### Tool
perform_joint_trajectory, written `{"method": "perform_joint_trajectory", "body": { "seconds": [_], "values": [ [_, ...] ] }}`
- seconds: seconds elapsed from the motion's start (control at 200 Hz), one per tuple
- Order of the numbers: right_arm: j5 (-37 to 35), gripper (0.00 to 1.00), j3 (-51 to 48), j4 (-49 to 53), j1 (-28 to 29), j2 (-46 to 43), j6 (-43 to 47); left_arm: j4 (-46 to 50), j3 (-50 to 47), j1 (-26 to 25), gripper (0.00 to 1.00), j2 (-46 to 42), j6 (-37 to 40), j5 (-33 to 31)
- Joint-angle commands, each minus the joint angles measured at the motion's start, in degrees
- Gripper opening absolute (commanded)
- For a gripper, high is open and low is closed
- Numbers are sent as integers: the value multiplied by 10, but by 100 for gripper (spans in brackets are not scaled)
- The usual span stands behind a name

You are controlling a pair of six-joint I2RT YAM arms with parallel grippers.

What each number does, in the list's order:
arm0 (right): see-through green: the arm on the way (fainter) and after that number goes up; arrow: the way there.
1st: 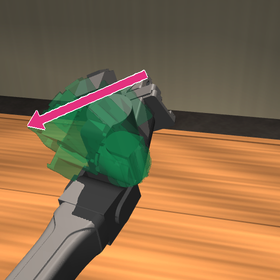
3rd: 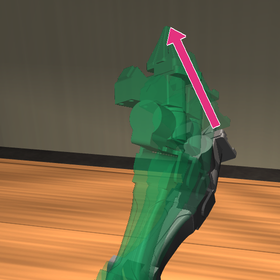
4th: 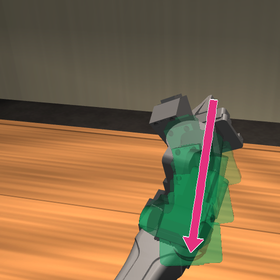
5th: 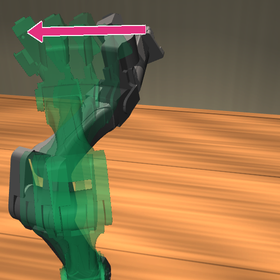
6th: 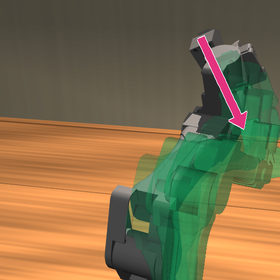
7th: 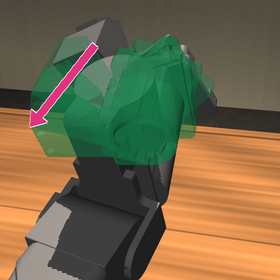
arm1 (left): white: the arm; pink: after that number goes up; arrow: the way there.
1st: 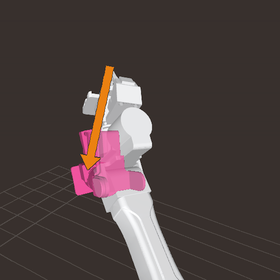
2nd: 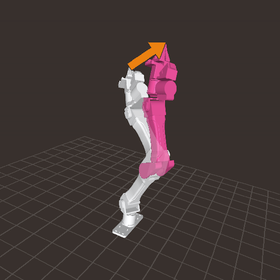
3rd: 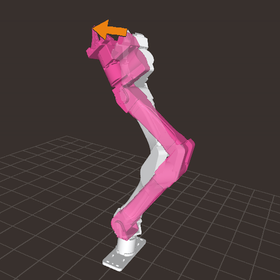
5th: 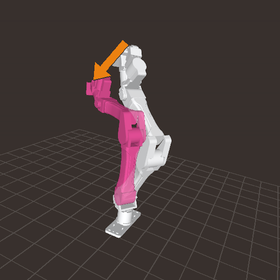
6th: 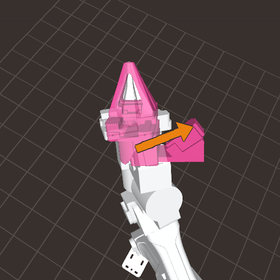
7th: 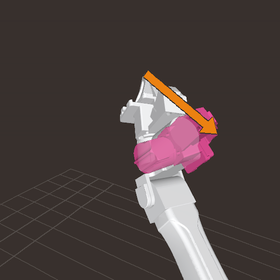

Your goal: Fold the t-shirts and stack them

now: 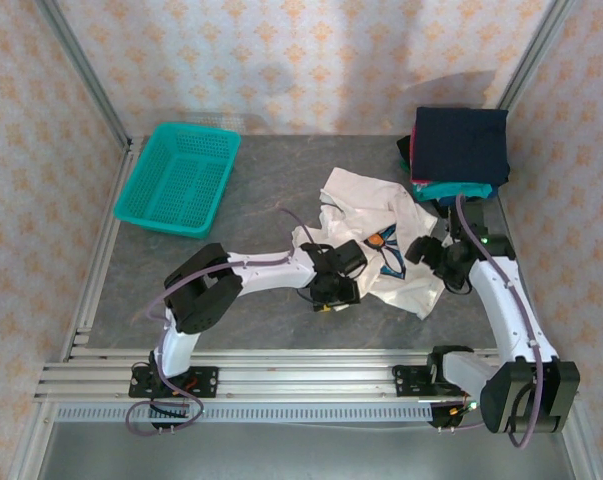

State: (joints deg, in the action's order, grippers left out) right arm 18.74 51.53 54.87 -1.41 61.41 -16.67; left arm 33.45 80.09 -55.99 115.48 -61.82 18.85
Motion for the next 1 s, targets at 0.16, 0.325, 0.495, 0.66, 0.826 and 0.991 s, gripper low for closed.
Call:
{"method": "perform_joint_trajectory", "body": {
  "seconds": [0.16,0.325,0.495,0.66,0.826,0.991],
  "values": [
    [20,83,-22,37,-22,-6,-60,-58,-15,23,17,45,2,-35],
    [47,81,-29,45,-22,-12,-70,-54,-84,79,0,-51,26,-82],
    [69,78,-55,45,-21,-34,-87,-4,-131,139,0,-188,76,-129],
    [46,77,-34,31,-10,-1,-70,38,-156,200,0,-310,128,-143],
    [-73,75,-1,33,36,68,-44,89,-150,257,0,-384,185,-122],
    [-146,74,15,-8,55,126,-34,141,-132,313,0,-424,242,-125]
  ]
}}
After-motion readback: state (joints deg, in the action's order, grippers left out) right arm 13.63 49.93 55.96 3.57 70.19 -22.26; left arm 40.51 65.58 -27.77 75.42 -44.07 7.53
